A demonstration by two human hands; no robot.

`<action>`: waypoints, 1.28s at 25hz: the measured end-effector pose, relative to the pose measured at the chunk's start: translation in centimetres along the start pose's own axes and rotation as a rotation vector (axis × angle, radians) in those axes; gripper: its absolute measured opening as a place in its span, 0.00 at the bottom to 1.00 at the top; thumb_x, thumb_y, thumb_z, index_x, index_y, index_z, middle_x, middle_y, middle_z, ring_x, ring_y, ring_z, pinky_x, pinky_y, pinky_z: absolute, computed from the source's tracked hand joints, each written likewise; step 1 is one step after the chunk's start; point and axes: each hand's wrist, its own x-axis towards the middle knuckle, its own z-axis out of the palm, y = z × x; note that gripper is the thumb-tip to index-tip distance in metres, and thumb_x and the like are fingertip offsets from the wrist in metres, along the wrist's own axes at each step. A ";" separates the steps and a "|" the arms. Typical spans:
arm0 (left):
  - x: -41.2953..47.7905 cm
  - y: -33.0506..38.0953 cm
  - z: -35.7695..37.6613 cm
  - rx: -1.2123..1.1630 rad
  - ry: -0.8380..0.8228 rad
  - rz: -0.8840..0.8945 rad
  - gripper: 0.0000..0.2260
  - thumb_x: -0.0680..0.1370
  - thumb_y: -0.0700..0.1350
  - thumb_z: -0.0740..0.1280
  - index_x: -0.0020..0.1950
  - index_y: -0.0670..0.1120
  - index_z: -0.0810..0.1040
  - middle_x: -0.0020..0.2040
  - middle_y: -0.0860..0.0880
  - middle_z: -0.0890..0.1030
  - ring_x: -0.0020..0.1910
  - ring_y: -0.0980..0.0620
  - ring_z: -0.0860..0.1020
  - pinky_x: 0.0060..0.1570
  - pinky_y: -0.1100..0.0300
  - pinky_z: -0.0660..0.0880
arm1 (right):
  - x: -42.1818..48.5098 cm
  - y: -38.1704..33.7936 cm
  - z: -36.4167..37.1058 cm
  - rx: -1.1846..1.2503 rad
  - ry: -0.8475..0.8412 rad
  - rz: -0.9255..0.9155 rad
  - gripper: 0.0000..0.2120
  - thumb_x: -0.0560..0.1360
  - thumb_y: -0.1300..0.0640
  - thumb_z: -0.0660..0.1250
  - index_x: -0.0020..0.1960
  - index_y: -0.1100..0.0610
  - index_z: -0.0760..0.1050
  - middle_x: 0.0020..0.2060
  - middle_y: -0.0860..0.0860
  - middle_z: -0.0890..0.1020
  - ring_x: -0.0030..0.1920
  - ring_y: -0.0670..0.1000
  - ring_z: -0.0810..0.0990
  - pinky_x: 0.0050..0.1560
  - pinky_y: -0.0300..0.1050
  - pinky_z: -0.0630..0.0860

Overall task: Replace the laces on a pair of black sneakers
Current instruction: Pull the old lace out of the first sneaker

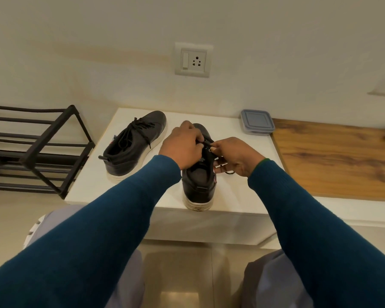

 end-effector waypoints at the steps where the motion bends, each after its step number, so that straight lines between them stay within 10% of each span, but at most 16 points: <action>1: -0.1 0.0 0.4 0.108 -0.038 0.033 0.09 0.80 0.49 0.66 0.59 0.52 0.78 0.62 0.50 0.72 0.57 0.49 0.73 0.54 0.54 0.75 | 0.0 0.0 -0.1 -0.004 -0.009 -0.006 0.13 0.83 0.64 0.56 0.58 0.61 0.79 0.47 0.59 0.81 0.43 0.56 0.78 0.41 0.49 0.83; 3: 0.0 0.1 0.9 0.088 -0.045 0.018 0.04 0.81 0.49 0.66 0.53 0.51 0.77 0.57 0.50 0.72 0.54 0.50 0.72 0.52 0.56 0.74 | -0.1 0.0 0.0 -0.037 -0.007 -0.024 0.13 0.83 0.64 0.56 0.58 0.61 0.79 0.47 0.60 0.81 0.43 0.56 0.78 0.41 0.49 0.83; 8: 0.9 -0.3 -0.8 -0.909 0.392 -0.521 0.05 0.81 0.41 0.60 0.53 0.45 0.75 0.50 0.51 0.76 0.46 0.52 0.75 0.39 0.65 0.72 | -0.2 -0.2 0.2 -0.104 0.019 -0.047 0.14 0.83 0.65 0.55 0.59 0.61 0.79 0.48 0.60 0.81 0.43 0.55 0.78 0.42 0.49 0.83; 16: 0.2 0.2 0.6 0.223 -0.055 0.066 0.08 0.80 0.51 0.66 0.57 0.52 0.77 0.62 0.48 0.74 0.67 0.45 0.66 0.67 0.51 0.67 | 0.1 0.1 0.0 -0.132 -0.020 -0.090 0.12 0.83 0.64 0.57 0.54 0.58 0.80 0.45 0.60 0.82 0.41 0.55 0.79 0.42 0.50 0.84; 18: 0.2 0.5 0.3 0.241 0.005 0.091 0.03 0.79 0.46 0.66 0.53 0.50 0.76 0.59 0.48 0.74 0.63 0.46 0.68 0.64 0.52 0.69 | 0.1 0.1 0.0 -0.152 -0.010 -0.098 0.12 0.83 0.64 0.57 0.57 0.59 0.79 0.44 0.60 0.81 0.40 0.54 0.79 0.42 0.51 0.83; 21: 0.3 1.4 -1.3 -0.352 0.367 -0.122 0.09 0.78 0.34 0.61 0.43 0.46 0.73 0.45 0.53 0.70 0.46 0.56 0.71 0.49 0.57 0.71 | 0.0 0.1 -0.2 -0.153 0.003 -0.079 0.13 0.83 0.65 0.56 0.56 0.58 0.79 0.43 0.59 0.81 0.37 0.52 0.79 0.40 0.48 0.84; 24: 0.7 -0.4 -3.3 -0.642 0.580 -0.397 0.06 0.80 0.38 0.59 0.48 0.49 0.72 0.51 0.54 0.71 0.56 0.50 0.73 0.58 0.55 0.72 | 0.0 0.1 -0.2 -0.164 0.000 -0.064 0.13 0.83 0.65 0.56 0.56 0.59 0.79 0.42 0.59 0.81 0.36 0.52 0.78 0.40 0.47 0.83; 32: -0.2 0.3 0.5 0.224 -0.055 0.051 0.13 0.81 0.53 0.64 0.64 0.53 0.76 0.68 0.47 0.73 0.75 0.40 0.59 0.75 0.47 0.57 | 0.1 0.0 0.2 -0.245 -0.009 -0.097 0.13 0.83 0.65 0.56 0.54 0.60 0.79 0.42 0.61 0.79 0.36 0.53 0.78 0.42 0.49 0.82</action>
